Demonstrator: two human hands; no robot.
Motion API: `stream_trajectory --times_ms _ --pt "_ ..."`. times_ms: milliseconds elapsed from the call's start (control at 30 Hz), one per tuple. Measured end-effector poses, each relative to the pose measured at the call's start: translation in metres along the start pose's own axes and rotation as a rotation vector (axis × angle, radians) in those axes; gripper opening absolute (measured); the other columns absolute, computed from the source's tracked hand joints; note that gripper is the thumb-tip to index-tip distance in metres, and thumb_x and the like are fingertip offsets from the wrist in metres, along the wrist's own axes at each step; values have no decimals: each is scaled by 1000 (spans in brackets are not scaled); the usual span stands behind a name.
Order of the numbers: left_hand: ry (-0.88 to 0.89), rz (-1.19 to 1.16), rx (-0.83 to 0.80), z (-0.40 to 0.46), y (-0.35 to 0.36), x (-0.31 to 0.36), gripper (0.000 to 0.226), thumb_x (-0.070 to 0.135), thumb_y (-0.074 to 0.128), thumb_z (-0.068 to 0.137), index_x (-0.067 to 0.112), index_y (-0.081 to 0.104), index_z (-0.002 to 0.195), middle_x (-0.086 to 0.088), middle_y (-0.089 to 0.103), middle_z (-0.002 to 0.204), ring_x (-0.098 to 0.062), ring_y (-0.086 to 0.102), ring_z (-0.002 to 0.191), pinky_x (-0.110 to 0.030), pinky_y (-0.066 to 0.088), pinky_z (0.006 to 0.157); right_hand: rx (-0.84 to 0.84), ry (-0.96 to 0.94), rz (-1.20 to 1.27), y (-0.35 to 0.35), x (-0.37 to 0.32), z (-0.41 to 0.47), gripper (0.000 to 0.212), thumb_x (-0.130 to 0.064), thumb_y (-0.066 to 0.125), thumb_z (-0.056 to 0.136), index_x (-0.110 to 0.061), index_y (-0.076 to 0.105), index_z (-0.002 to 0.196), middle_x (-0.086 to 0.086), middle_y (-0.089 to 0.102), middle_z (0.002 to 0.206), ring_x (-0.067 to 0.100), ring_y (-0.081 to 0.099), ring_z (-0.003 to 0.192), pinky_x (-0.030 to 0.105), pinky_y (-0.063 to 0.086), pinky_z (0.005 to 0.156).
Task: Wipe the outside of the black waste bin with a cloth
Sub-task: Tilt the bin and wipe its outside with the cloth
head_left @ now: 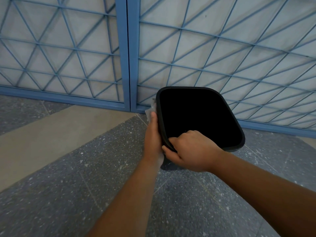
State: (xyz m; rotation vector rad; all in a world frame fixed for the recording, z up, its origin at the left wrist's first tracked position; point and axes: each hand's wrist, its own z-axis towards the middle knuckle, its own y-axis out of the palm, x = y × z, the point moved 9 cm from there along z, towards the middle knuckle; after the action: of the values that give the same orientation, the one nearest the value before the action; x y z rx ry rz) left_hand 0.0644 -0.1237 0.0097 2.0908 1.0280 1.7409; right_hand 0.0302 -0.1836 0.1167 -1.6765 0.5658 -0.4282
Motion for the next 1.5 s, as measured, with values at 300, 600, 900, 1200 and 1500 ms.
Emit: stream_trajectory --times_ms 300,600,900,1200,1500 --pt "-38 32 -13 -3 2 -7 52 54 37 105 20 72 124 -4 76 118 -19 70 116 -33 51 97 1 -2 -19 -2 -1 0 41 -46 29 98 -20 46 72 0 51 61 19 51 56 36 45 62" --pt "33 22 101 -6 -3 3 46 49 45 105 17 73 122 -9 76 119 -25 70 116 -40 53 102 -5 5 -5 -1 -1 -1 38 -45 30 98 -20 46 74 0 51 63 20 52 58 36 46 64" --pt "-1 66 133 -11 -5 1 47 49 43 106 15 74 118 -8 77 113 -23 71 111 -36 55 97 -13 7 -8 0 0 0 39 -46 30 97 -20 45 71 -2 48 59 17 49 55 35 44 62" --pt "-25 79 158 -12 -12 -7 44 49 44 105 19 74 118 -9 76 118 -24 70 115 -39 53 102 -12 7 -18 0 0 1 37 -45 30 97 -21 46 73 -4 47 59 16 49 55 32 41 60" --pt "-226 169 283 -21 -53 -70 50 43 36 109 10 67 130 -7 73 111 -10 68 91 -13 55 65 -17 2 -19 1 -1 -1 38 -47 30 97 -22 47 74 -5 45 58 17 48 55 34 43 62"
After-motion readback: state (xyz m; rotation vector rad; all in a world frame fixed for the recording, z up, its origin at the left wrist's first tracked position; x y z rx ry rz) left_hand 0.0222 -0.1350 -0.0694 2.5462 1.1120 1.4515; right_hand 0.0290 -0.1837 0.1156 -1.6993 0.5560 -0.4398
